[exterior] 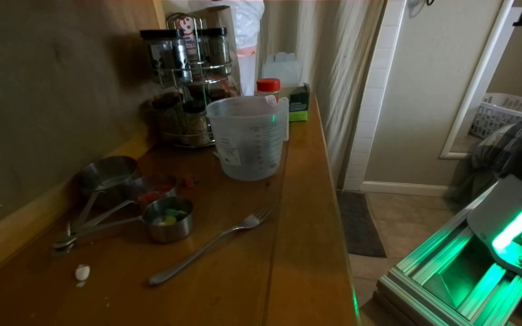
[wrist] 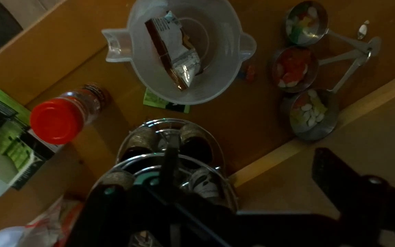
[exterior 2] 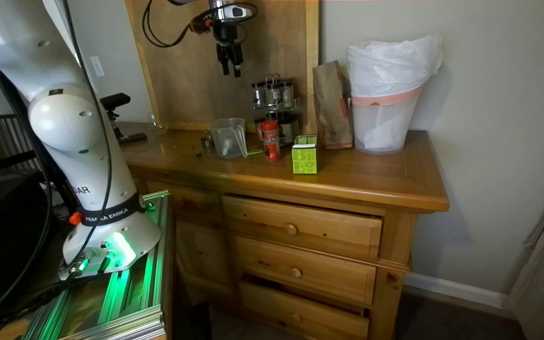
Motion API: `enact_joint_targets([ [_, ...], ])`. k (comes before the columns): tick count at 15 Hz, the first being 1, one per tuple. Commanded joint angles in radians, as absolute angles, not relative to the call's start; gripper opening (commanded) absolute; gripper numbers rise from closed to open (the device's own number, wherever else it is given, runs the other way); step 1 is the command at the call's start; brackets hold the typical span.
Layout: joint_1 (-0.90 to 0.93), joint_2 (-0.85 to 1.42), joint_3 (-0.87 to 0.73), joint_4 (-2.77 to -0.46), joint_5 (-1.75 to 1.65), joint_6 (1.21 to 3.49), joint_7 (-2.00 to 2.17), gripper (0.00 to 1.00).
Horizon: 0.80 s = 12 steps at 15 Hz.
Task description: Take s bottle off of the spice rack
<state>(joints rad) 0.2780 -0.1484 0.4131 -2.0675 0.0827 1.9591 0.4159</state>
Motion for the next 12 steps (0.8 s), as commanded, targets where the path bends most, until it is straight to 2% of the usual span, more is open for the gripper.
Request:
enact_joint_targets([
  [1,0.299,-0.051,0.401,-2.013,0.061,2.032,0.348,1.00],
  [5,0.294,0.026,0.375,-1.955,0.002,2.059,0.353,1.00],
  [6,0.305,-0.023,0.375,-2.004,0.037,2.051,0.357,1.00],
  [12,0.303,0.030,0.355,-1.981,-0.001,2.109,0.303,1.00],
])
